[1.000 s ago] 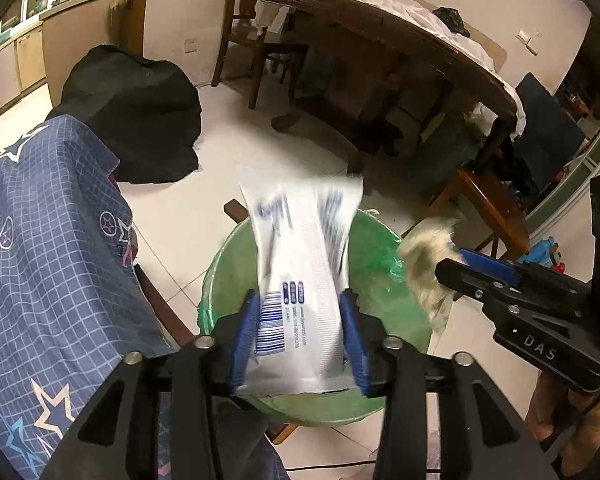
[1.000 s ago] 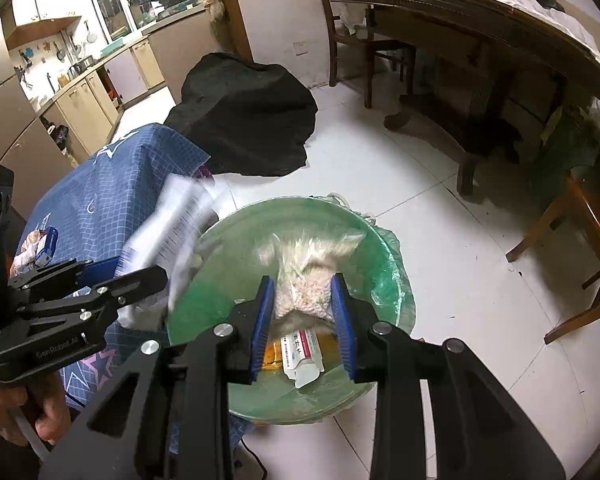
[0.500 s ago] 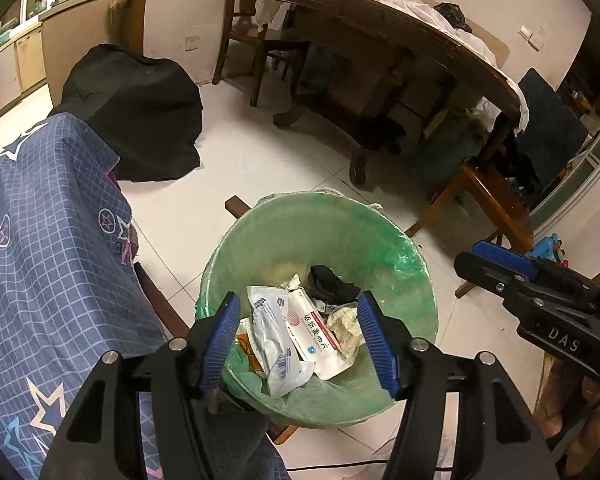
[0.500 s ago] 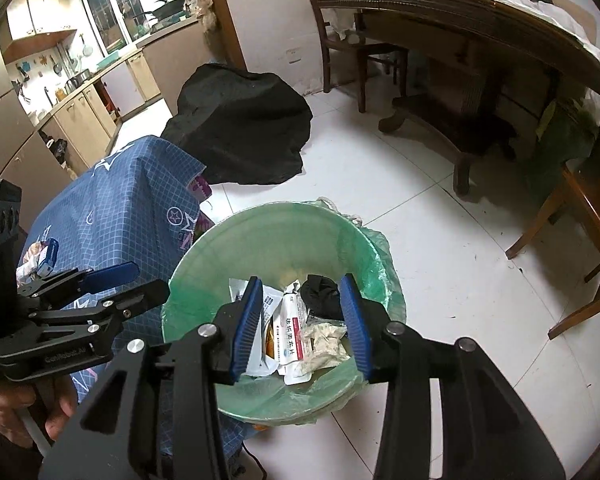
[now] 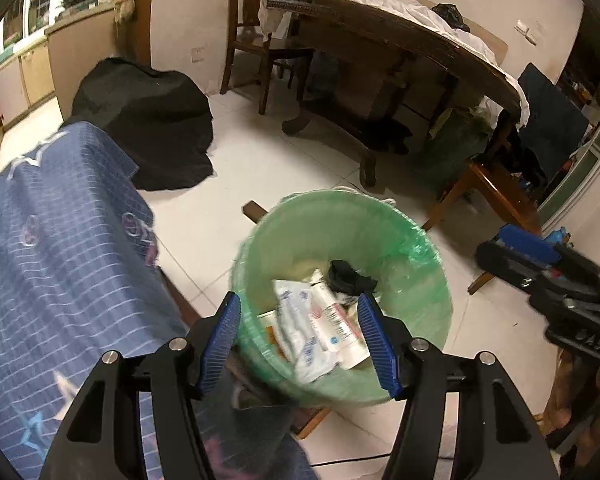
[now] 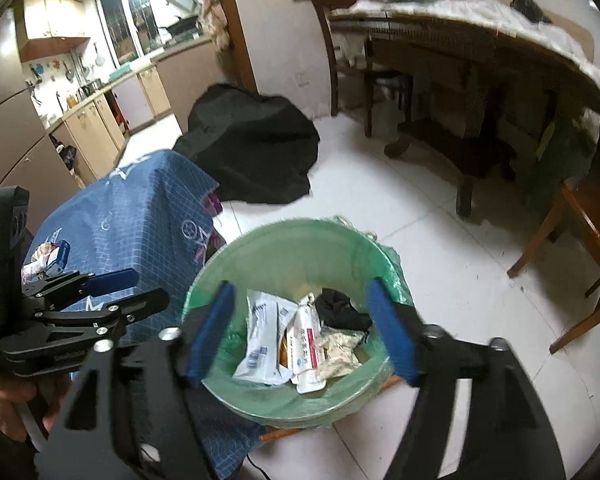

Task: Collect trash
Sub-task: 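Return to the table and grasp the beige twine ball with the left tool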

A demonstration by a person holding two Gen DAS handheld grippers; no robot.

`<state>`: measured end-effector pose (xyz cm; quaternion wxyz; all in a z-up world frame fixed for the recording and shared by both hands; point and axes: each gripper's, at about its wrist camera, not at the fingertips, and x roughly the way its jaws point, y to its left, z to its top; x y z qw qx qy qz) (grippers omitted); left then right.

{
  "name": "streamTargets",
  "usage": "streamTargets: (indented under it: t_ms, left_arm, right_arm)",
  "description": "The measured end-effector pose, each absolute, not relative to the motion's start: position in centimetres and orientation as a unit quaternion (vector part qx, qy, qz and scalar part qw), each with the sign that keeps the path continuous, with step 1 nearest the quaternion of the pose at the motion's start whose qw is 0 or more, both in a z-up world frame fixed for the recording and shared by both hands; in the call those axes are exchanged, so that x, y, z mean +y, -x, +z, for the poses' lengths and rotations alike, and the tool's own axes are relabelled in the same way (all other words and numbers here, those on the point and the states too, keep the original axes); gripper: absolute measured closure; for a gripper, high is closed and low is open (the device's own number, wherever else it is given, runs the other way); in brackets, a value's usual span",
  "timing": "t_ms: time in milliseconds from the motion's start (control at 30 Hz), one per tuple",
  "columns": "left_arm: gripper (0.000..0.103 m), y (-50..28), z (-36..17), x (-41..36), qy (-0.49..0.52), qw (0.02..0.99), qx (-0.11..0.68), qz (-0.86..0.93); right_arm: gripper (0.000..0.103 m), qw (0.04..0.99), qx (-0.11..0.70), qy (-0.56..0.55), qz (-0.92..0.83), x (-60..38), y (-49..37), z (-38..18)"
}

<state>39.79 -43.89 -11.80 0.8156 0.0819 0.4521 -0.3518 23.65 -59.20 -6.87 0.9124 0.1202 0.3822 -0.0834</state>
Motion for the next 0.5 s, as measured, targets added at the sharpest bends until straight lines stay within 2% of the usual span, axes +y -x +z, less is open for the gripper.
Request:
streamTargets:
  t_ms: [133,233,433,500]
  left_arm:
    - [0.041,-39.2,-11.2,-37.6,-0.075,0.833,0.433,-0.335]
    - [0.039,-38.9,-10.7,-30.0,-0.064,0.859,0.414,-0.295]
    - [0.037,-38.8,-9.6,-8.6,0.023,0.910,0.392,-0.131]
    - [0.033,-38.1,-9.0,-2.9,0.032,0.921,0.378,-0.086]
  right_arm:
    - [0.030,0.931,0.346,-0.097,-0.056,-55.3,-21.9,-6.0]
    - [0.025,0.942,0.324,-0.084,-0.020,-51.7,-20.7,-5.7]
    - [0.023,0.942,0.321,-0.087,0.048,-46.1,-20.7,-6.7]
    - [0.022,0.939,0.325,-0.091,0.069,-44.5,-21.4,-7.2]
